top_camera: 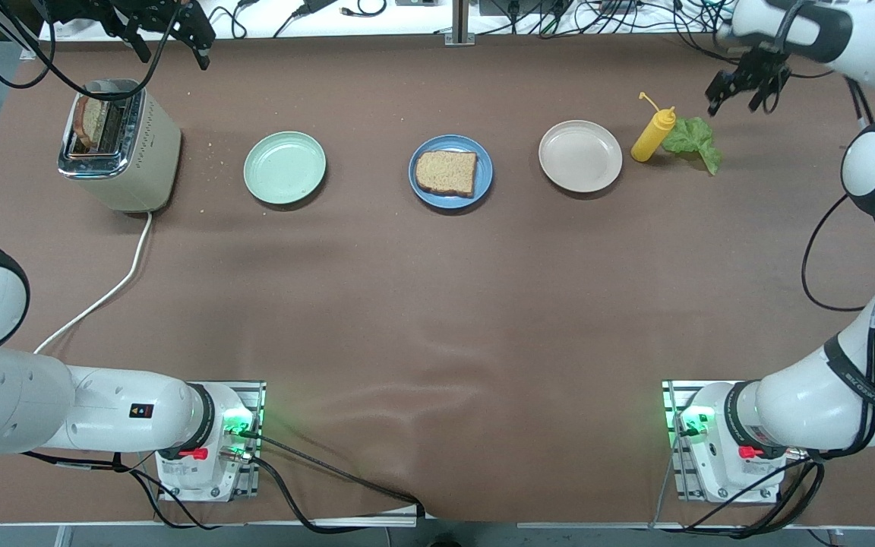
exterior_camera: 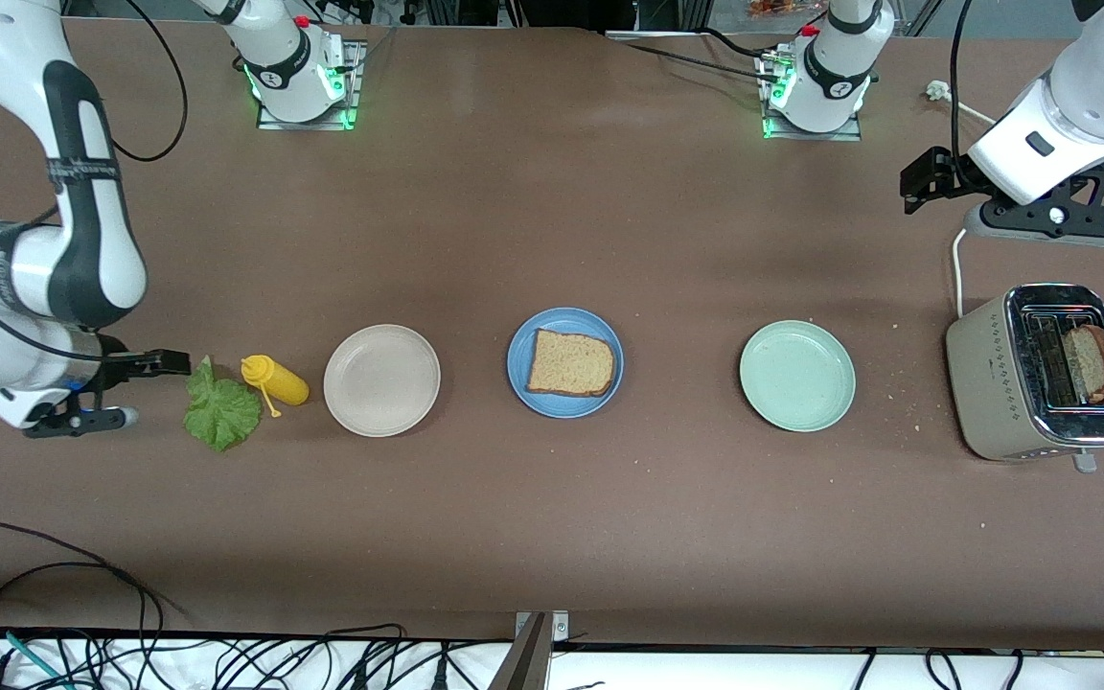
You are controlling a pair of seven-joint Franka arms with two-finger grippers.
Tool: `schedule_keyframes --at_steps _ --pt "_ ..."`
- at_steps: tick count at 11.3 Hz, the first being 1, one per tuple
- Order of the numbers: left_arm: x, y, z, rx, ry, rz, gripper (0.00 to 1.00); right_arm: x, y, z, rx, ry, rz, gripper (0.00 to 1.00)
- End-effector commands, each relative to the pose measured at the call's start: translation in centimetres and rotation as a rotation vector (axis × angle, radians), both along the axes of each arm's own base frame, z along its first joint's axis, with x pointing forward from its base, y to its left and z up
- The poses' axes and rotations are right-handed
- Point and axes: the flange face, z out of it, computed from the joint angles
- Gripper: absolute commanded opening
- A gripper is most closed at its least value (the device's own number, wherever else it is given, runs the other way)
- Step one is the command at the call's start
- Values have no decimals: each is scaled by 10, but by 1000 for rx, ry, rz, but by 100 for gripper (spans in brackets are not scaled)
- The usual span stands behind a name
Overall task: Make sandwich in blue plate with both arms
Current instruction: 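Lower the right gripper onto the green lettuce leaf and grasp it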
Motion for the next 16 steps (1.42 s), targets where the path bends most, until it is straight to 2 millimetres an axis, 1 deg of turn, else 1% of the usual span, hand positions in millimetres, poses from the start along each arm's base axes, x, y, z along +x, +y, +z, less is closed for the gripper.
schedule_keyframes --at_steps 1,2,3,4,5,6,8,9,10,13,15,16 --pt "13 1 -1 -30 4 -11 100 -37 0 -52 44 9 -13 100" --pt "15 1 0 -31 3 -12 100 -48 6 -70 52 8 -7 100" --pt "15 2 0 -30 3 -9 100 -56 8 -84 50 -14 0 100" --pt "15 2 0 -30 3 -9 100 -60 8 -93 45 -33 2 100" --pt "15 3 0 -29 2 -9 100 -60 8 -98 43 -43 1 100" --pt "15 4 0 -28 2 -8 100 -59 9 -99 42 -45 4 100" --pt "15 4 0 -31 3 -8 100 -54 9 -90 34 -65 17 100" --pt "15 7 0 -30 5 -1 100 -47 8 -85 30 -92 23 100" --pt "15 8 0 -32 4 0 100 -43 7 -85 28 -113 42 100" --pt "15 9 0 -31 7 2 100 -33 -13 -109 26 -123 61 100" --pt "14 9 1 -31 6 2 100 -33 -17 -130 19 -134 59 100" --pt "15 9 0 -31 7 2 100 -26 -19 -137 14 -150 57 100"
